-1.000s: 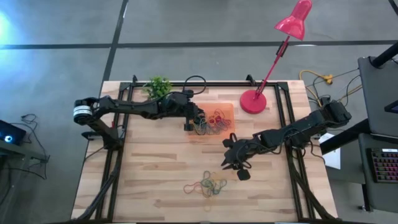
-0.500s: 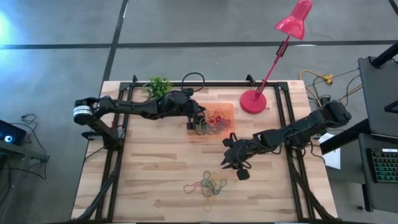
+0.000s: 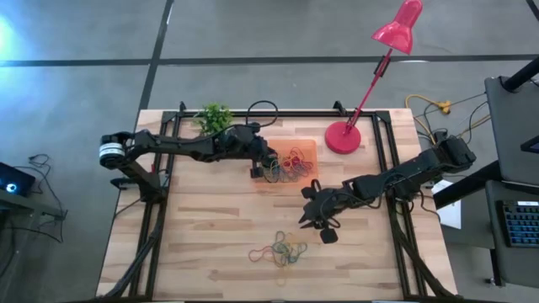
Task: Pick and place rubber bands into bin
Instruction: Put the blue rubber band into the bin, then put the middle blue rubber band into the bin
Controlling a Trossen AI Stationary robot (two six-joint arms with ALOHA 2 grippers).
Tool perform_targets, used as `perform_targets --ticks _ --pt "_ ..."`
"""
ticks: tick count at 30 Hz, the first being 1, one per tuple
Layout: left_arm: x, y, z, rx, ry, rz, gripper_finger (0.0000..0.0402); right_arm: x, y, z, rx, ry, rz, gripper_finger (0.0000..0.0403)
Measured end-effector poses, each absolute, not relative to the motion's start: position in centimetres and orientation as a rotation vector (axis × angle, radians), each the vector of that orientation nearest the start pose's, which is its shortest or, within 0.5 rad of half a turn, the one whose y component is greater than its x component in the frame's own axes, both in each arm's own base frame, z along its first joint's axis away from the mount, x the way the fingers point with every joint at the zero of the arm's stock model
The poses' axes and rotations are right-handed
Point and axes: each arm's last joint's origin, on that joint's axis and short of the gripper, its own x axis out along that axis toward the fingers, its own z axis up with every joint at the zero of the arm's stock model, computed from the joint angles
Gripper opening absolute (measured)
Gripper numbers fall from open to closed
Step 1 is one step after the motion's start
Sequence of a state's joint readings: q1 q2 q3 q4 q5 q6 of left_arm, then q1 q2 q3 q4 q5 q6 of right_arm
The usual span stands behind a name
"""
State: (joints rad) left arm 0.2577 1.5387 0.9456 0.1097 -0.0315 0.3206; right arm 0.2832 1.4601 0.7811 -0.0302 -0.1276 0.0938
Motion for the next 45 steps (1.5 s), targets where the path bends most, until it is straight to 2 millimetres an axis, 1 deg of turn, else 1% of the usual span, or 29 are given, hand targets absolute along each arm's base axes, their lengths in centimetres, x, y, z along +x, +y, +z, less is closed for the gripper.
perform_targets --ticks 8,15,19,21,23,26,29,33,37,40,45 --pt "32.3 8.4 23.5 0.246 0.513 0.153 0.0000 28.0 8.5 19.6 0.034 0.724 0.360 0.0068" --pt "32.3 8.4 23.4 0.244 0.512 0.144 0.0000 28.0 8.5 19.6 0.034 0.724 0.360 0.0068" --pt "32.2 8.5 23.4 0.246 0.520 0.149 0.0017 28.0 8.5 19.6 0.034 0.724 0.360 0.0068" --pt "32.1 8.7 23.3 0.260 0.541 0.206 0.0030 28.0 8.5 19.6 0.034 0.724 0.360 0.0068" --pt "32.0 9.1 23.3 0.270 0.563 0.325 0.0039 28.0 8.5 19.6 0.034 0.724 0.360 0.0068" --pt "31.8 9.6 23.4 0.216 0.565 0.486 0.0043 28.0 8.5 19.6 0.034 0.724 0.361 0.0068" --pt "31.8 9.6 23.4 0.190 0.557 0.506 0.0043 28.0 8.5 19.6 0.034 0.724 0.361 0.0068" --pt "31.9 9.2 23.4 0.252 0.565 0.420 0.0043 28.0 8.5 19.6 0.034 0.724 0.361 0.0068" --pt "32.0 8.8 23.1 0.211 0.570 0.298 0.0043 28.0 8.5 19.6 0.044 0.725 0.358 0.0068" --pt "31.9 8.1 22.7 0.145 0.579 0.120 0.0043 28.2 8.6 19.2 0.066 0.738 0.352 0.0068" --pt "31.7 6.0 22.2 0.031 0.602 -0.241 0.0043 29.0 9.0 17.7 0.072 0.758 0.367 0.0068"
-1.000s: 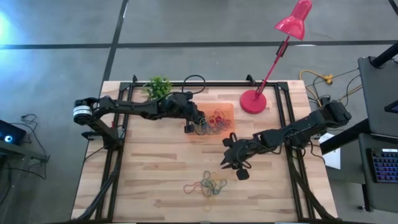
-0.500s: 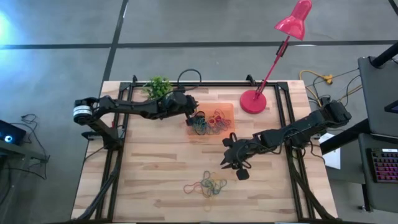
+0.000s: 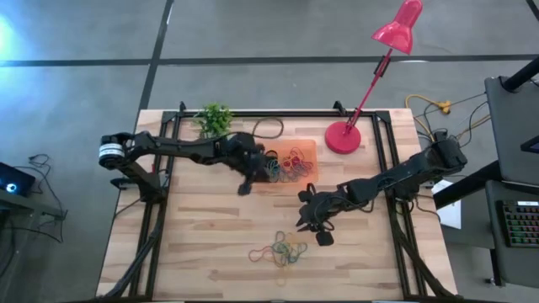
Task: Pick and place rubber bands into bin
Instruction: Put the middle blue rubber band into the bin
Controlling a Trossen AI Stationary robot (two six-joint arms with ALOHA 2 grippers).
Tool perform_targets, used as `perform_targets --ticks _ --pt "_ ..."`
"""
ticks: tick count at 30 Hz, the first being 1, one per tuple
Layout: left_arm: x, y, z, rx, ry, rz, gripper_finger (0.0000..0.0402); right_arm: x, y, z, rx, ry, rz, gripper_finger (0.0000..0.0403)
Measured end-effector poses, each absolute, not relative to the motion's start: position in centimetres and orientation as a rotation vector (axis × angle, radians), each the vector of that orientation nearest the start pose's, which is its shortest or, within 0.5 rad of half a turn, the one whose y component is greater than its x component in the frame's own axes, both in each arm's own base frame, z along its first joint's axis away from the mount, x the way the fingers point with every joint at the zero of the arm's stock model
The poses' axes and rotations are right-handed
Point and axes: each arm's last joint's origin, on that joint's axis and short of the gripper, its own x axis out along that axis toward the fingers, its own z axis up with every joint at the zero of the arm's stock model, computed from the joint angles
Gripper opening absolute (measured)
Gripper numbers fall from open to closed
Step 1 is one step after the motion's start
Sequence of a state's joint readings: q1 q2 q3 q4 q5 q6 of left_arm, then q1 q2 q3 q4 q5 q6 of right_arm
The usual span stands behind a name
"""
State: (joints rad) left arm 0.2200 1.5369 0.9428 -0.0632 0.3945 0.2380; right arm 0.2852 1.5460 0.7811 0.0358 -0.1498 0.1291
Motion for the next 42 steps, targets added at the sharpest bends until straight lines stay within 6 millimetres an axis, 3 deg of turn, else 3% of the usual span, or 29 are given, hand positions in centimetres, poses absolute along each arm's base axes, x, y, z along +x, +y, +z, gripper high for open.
perform_targets --ticks 4,10,17,26,35,42 --pt "31.3 3.6 21.5 -0.104 0.679 -0.411 0.0042 30.3 9.7 16.0 0.114 0.725 0.500 0.0068" --pt "30.5 -0.8 20.1 -0.120 0.781 -0.532 0.0042 32.0 10.6 14.1 0.159 0.754 0.609 0.0071" --pt "29.3 -4.0 19.4 -0.048 0.833 -0.483 0.0042 34.5 11.3 13.8 0.155 0.767 0.596 0.0106" --pt "28.9 -5.2 19.3 -0.047 0.845 -0.473 0.0042 36.0 11.4 14.2 0.116 0.835 0.505 0.0136" --pt "28.4 -5.2 18.4 -0.067 0.865 -0.467 0.0042 36.7 11.7 11.9 0.119 0.892 0.482 0.0121" --pt "28.2 -5.1 18.4 -0.080 0.865 -0.461 0.0042 37.0 11.9 11.4 0.119 0.903 0.489 0.0108"
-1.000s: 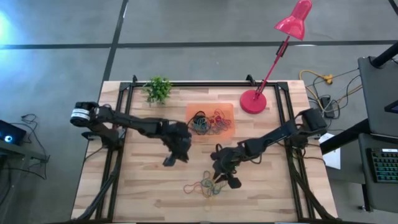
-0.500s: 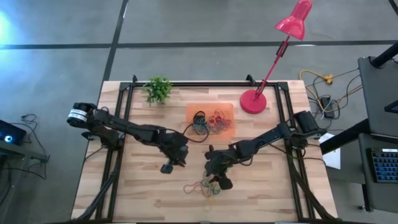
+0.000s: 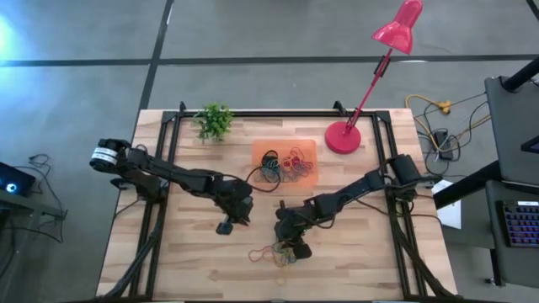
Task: Pick and place rubber bands into bin
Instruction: Put the middle blue rubber band into the bin
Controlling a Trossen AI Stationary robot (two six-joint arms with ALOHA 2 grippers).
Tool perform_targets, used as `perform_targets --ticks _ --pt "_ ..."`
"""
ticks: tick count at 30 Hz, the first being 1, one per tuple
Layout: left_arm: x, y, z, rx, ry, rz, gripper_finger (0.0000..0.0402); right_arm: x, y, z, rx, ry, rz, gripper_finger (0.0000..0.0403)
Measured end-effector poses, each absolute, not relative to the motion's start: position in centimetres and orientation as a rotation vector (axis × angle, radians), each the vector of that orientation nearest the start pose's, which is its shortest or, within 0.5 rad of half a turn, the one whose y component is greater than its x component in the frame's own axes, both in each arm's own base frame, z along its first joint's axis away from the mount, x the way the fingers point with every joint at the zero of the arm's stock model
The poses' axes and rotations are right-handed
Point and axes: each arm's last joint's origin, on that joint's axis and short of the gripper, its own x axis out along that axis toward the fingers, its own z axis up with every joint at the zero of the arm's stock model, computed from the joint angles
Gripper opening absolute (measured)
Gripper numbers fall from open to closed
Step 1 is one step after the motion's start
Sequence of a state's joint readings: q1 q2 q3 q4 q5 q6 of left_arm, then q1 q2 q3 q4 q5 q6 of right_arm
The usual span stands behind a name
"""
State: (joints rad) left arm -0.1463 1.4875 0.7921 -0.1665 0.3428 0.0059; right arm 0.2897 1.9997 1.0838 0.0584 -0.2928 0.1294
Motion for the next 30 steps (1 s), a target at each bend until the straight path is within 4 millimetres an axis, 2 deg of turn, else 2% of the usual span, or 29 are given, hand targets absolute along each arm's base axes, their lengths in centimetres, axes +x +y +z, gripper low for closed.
perform_targets --ticks 5,19,22,30 --pt "28.2 -5.1 18.5 -0.078 0.857 -0.459 0.0042 36.8 11.9 11.3 0.118 0.909 0.489 0.0092" --pt "28.3 -5.1 18.5 -0.075 0.852 -0.455 0.0042 36.5 11.8 11.0 0.101 0.947 0.490 0.0014" --pt "28.2 -5.1 18.5 -0.075 0.852 -0.455 0.0042 36.5 11.8 11.1 0.091 0.944 0.493 0.0009" --pt "28.3 -5.1 18.5 -0.075 0.851 -0.455 0.0042 36.2 11.7 13.1 0.082 0.912 0.499 0.0009"
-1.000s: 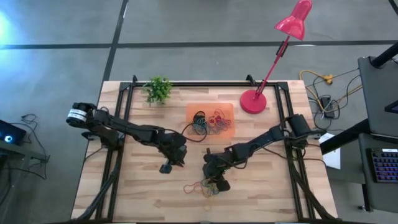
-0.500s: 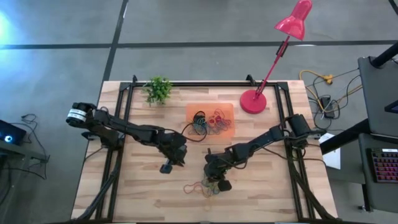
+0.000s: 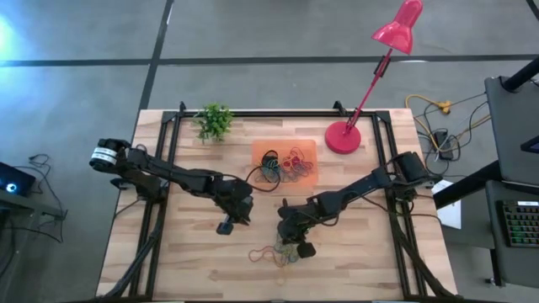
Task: Pick and place rubber bands into bin
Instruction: Put the middle blue rubber band into the bin
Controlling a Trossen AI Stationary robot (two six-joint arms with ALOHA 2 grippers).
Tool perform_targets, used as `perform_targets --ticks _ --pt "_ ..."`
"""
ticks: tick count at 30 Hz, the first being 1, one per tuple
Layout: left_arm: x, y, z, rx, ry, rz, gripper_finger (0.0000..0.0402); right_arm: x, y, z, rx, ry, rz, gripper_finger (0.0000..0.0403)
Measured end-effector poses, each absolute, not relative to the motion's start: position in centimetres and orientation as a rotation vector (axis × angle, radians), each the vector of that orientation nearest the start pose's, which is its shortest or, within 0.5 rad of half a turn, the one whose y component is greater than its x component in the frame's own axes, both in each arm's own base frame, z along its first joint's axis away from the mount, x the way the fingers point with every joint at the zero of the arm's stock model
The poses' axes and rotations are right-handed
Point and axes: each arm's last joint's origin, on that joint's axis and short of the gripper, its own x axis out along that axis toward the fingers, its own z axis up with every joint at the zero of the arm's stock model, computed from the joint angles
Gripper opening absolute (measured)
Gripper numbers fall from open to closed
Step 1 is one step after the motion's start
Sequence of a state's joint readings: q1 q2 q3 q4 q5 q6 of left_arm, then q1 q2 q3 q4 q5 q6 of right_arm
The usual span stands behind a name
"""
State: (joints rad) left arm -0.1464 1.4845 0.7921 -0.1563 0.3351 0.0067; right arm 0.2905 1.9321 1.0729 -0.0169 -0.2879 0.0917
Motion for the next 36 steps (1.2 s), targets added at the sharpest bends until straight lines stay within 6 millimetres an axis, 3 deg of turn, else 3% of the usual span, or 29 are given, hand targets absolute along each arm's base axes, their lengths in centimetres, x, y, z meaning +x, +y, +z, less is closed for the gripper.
perform_targets --ticks 11,28,36 --pt "28.4 -5.2 18.6 -0.073 0.833 -0.456 0.0042 35.5 11.4 15.7 0.082 0.887 0.501 0.0009" --pt "28.4 -5.2 18.6 -0.073 0.834 -0.456 0.0042 34.8 11.0 14.2 0.064 0.953 0.429 0.0032" --pt "28.4 -5.2 18.6 -0.073 0.834 -0.457 0.0042 34.7 11.0 14.0 0.062 0.951 0.410 0.0012"
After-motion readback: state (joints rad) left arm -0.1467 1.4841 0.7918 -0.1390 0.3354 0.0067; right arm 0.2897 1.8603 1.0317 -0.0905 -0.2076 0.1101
